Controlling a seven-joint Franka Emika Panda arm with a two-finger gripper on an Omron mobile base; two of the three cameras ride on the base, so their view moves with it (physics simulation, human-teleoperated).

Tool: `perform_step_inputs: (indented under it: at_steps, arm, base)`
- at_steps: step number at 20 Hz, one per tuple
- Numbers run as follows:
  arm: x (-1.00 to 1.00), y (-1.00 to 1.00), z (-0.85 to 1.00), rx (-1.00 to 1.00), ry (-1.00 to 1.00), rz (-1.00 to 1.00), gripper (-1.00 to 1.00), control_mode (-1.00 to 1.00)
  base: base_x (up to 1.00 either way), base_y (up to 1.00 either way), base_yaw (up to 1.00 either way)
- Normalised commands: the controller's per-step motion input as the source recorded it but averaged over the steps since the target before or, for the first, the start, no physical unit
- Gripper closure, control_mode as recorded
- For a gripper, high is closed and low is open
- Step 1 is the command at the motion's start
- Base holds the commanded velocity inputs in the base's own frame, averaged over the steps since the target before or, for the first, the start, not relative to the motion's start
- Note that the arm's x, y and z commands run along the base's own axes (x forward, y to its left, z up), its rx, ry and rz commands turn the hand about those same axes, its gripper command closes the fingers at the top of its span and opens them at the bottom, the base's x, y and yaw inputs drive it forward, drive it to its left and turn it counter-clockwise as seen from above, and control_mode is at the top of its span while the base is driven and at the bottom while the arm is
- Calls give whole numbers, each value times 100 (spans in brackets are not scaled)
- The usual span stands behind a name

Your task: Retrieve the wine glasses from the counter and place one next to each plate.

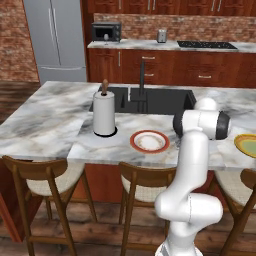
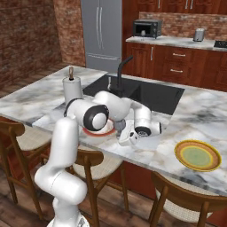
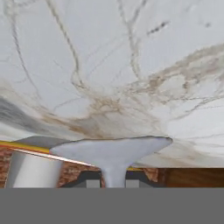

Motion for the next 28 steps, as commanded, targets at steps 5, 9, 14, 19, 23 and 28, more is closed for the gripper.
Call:
perform_step_inputs:
  at_steps: [5, 9, 14, 19, 23, 28]
  arm:
    - [26, 0, -25, 0, 0, 0, 100, -100]
    - [23, 0, -28, 0, 0, 0, 100, -100]
    - [7, 0, -30, 0, 0, 0, -100, -100]
    - [-2, -10, -13, 0, 0, 0, -100, -100]
    - [-13, -15, 0, 0, 0, 0, -100, -100]
    - [-2, -28, 0, 0, 0, 0, -100, -100]
  base:
    - [0, 0, 0]
    - [0, 0, 0]
    - [0, 0, 0]
    - [0, 0, 0]
    - [0, 0, 0]
    - [0, 0, 0]
